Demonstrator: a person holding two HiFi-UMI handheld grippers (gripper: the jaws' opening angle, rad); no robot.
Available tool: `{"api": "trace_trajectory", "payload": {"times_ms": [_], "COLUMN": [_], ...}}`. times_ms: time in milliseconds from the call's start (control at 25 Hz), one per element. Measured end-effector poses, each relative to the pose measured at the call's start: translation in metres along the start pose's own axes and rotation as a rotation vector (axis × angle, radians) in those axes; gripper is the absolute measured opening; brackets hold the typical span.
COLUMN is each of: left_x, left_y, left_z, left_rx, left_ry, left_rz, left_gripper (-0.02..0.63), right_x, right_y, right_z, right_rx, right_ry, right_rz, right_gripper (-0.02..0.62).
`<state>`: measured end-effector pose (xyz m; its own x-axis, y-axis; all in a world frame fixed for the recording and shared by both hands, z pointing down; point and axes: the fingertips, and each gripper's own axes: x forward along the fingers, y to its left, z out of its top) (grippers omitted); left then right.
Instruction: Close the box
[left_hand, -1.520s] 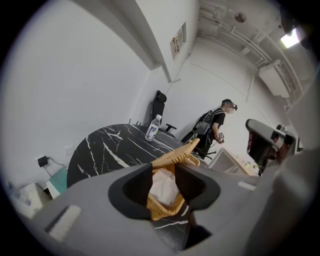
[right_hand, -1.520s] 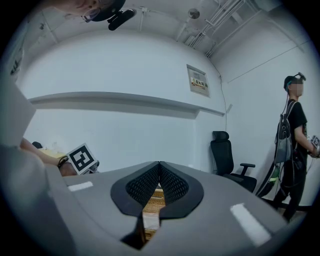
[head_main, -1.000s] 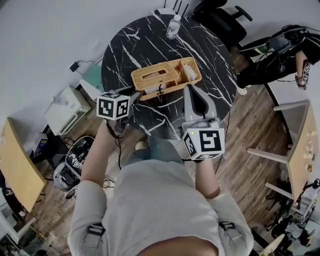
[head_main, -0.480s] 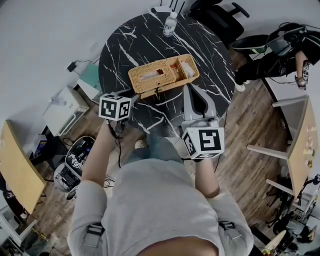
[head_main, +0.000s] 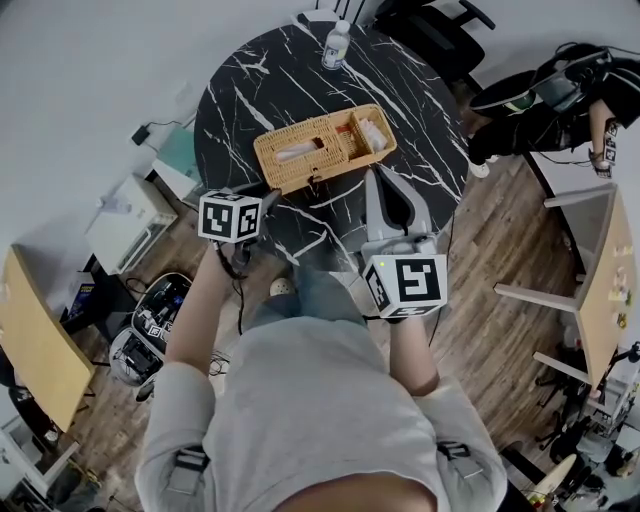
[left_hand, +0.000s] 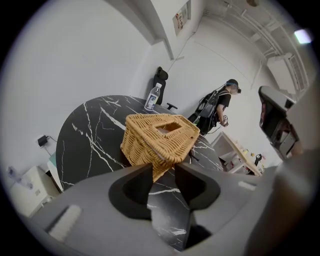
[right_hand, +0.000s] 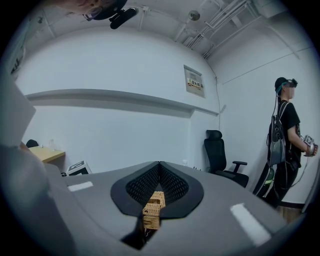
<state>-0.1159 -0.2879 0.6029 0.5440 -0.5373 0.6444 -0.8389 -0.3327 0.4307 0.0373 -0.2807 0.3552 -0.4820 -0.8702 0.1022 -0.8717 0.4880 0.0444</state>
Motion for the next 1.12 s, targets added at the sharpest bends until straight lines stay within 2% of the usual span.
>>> {"api": "trace_trajectory", "payload": {"times_ms": [240, 480, 800, 960, 1120], "left_x": [-0.001, -0.011, -0.05, -0.078, -0.105], "left_y": [0.002, 0.001, -0.005, -0.009, -0.015], "left_z": [-0.007, -0.003, 0.018, 0.03, 0.039], "left_rx": [-0.004, 0.02, 0.139, 0.161, 0.17], "left_ry": [0.01, -0.02, -0.141, -0.229, -0.304], "left_rz": [0.016, 0.041, 0.135, 0.169, 0.184], "left_gripper": [0.195, 0.193, 0.107, 0.063, 0.058], "right_x": [-0.006, -0.015, -0.028, -0.033, -0.038], "right_y": [0.002, 0.007, 0.02, 0.026, 0.03], "right_z": [-0.001, -0.003, 0.004, 0.01, 0.016], "right_rx": [0.001, 0.007, 0.003, -0.004, -0.012], "right_ry": [0.002, -0.005, -0.037, -0.054, -0.067], "right_rz": [-0.009, -0.017, -0.024, -0.031, -0.038], "right_gripper": [0.005, 0.005, 0.005, 0.005, 0.005]}}
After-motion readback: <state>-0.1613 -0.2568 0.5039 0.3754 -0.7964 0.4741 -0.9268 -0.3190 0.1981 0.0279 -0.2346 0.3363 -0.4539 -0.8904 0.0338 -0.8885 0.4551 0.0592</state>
